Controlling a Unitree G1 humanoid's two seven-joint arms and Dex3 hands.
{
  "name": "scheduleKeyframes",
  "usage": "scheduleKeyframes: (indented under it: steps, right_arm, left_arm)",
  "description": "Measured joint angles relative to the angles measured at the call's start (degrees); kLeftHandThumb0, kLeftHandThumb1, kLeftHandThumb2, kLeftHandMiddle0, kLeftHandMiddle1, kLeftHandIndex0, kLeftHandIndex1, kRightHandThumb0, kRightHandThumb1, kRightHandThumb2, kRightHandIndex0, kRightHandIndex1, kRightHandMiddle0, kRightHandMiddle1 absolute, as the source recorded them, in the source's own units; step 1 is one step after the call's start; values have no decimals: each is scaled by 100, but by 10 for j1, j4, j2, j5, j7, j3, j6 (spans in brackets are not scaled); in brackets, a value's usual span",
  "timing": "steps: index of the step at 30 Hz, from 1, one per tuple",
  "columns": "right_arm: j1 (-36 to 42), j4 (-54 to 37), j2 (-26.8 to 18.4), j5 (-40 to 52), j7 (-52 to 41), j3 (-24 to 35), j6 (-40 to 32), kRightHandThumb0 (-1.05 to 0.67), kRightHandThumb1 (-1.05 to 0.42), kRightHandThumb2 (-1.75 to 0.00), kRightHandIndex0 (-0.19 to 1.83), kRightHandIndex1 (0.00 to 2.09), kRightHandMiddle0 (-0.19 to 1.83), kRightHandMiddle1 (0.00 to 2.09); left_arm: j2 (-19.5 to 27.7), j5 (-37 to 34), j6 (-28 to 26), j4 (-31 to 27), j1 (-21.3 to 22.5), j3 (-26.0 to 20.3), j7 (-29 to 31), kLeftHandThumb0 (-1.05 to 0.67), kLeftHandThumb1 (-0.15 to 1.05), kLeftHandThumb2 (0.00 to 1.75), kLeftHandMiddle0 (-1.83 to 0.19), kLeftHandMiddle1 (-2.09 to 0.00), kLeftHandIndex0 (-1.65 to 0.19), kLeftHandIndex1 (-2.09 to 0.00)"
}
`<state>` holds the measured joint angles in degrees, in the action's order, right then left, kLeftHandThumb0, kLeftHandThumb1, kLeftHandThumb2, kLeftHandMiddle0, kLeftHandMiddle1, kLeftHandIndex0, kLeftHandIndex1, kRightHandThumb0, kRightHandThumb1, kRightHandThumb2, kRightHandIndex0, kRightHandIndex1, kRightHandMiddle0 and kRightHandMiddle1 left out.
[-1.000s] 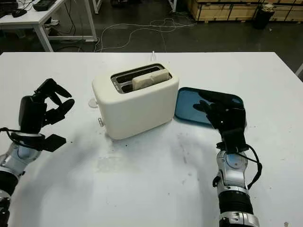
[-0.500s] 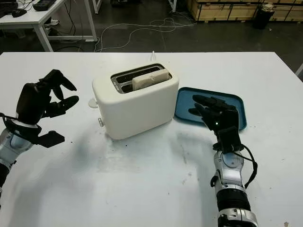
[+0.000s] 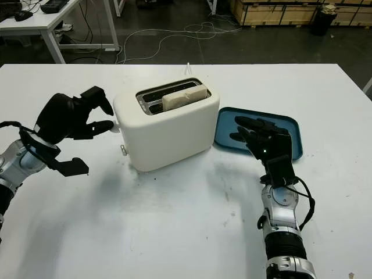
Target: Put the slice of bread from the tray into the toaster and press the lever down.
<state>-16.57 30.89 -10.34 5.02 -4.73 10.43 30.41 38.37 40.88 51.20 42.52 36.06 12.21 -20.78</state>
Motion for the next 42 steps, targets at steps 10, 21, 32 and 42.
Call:
scheduleKeyframes:
  steps: [10, 21, 32, 42]
  right_arm:
    - [0, 0, 1, 0, -8, -3, 0, -50, -89, 0, 130, 16, 121, 0]
    - [1, 0, 1, 0, -11, -3, 0, -50, -89, 0, 129, 16, 120, 0]
    - [1, 0, 1, 3, -21, -2, -2, -52, -89, 0, 130, 16, 120, 0]
    - [1, 0, 1, 2, -21, -2, -4, -52, -89, 0, 129, 16, 120, 0]
  left_arm:
    - [6, 1, 4, 10, 6, 19, -4, -98, 92, 63, -119, -175, -15, -172]
    - [9, -31, 4, -22, -35, 18, 27, -101, 92, 65, -131, -175, -14, -156]
    - [26, -69, -18, -90, -81, -1, 110, -104, 92, 65, -137, -175, -12, -153]
    - [26, -68, -39, -101, -85, -3, 124, -104, 92, 64, -143, -175, -7, -156]
